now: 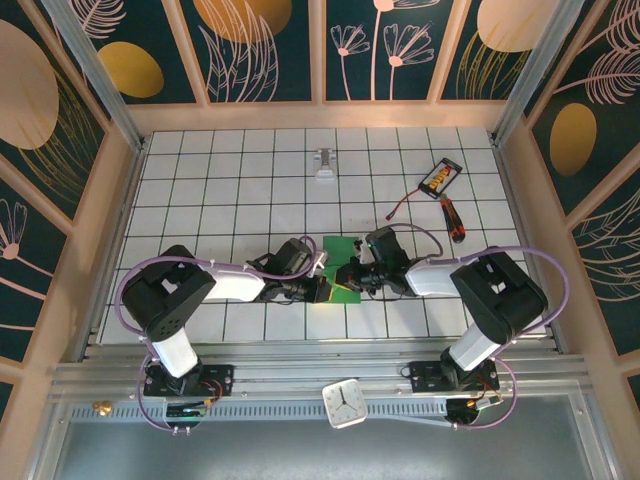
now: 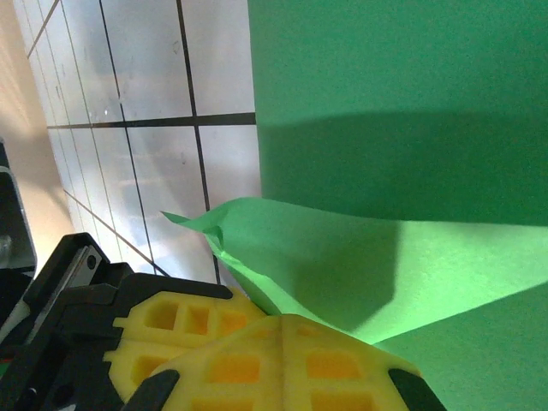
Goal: Fold a paper plane with a square sheet of paper (pick it up from the middle)
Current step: Fold the triangle a second time at the center of the table.
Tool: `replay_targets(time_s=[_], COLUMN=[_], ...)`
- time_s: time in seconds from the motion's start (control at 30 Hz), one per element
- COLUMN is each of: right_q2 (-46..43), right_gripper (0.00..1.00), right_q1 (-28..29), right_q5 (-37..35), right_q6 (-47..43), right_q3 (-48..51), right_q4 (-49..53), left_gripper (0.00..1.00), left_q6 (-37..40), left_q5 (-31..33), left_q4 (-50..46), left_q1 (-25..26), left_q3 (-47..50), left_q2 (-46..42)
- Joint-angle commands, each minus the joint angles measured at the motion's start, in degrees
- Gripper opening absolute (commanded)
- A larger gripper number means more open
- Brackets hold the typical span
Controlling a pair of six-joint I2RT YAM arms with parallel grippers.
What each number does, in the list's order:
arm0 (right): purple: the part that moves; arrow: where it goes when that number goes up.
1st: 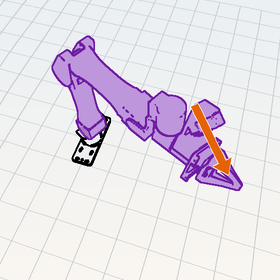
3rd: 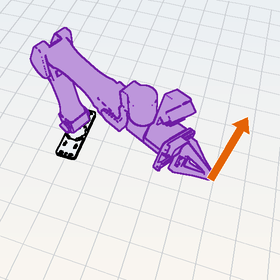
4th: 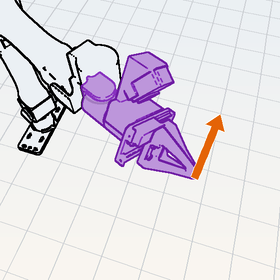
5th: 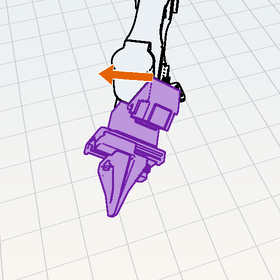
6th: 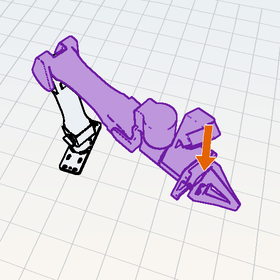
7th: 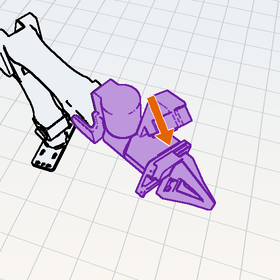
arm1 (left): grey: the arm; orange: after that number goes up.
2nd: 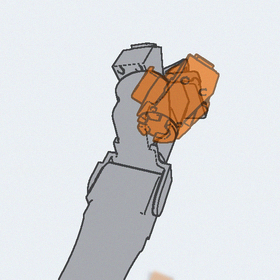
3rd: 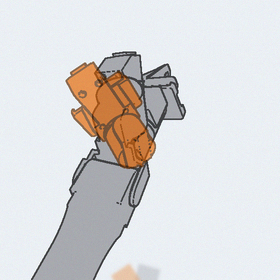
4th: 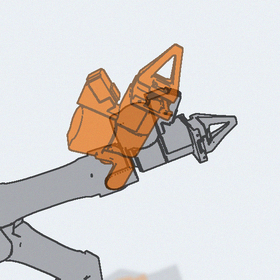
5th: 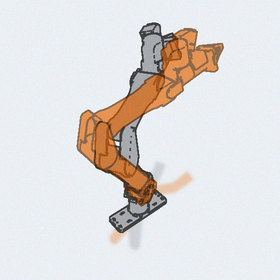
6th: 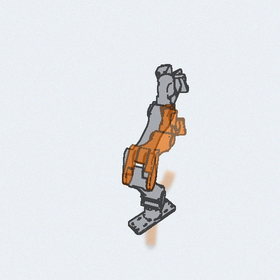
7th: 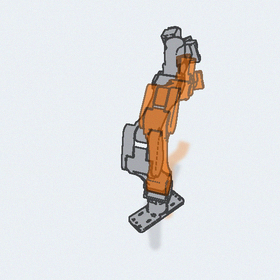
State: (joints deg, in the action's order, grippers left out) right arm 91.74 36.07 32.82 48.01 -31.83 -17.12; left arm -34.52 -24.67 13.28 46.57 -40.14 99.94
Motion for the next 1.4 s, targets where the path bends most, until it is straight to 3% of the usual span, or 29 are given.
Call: replay_targets(time_s=[0.0, 0.47, 0.93, 1.37], right_q2=[1.21, 4.85, 5.31, 6.93], right_gripper=[0.0, 0.0, 0.0, 0.0], right_q1=[0.82, 0.67, -4.39, -13.05], right_q5=[-1.07, -2.73, -4.42, -6.44], right_q6=[1.78, 1.98, -4.81, -10.32], right_q3=[0.44, -0.5, -2.87, -4.38], right_q4=[-1.81, -0.81, 5.53, 9.59], left_gripper=[0.0, 0.0, 0.0, 0.0], left_q6=[1.48, 1.74, 4.2, 4.42], left_q5=[4.36, 3.84, 3.83, 4.1], left_q4=[-8.8, -9.85, -12.13, -12.31], left_q1=[-0.06, -0.12, -0.12, -0.1], left_q3=[2.43, 2.34, 2.97, 3.9], left_q2=[3.38, 3.2, 4.06, 3.35])
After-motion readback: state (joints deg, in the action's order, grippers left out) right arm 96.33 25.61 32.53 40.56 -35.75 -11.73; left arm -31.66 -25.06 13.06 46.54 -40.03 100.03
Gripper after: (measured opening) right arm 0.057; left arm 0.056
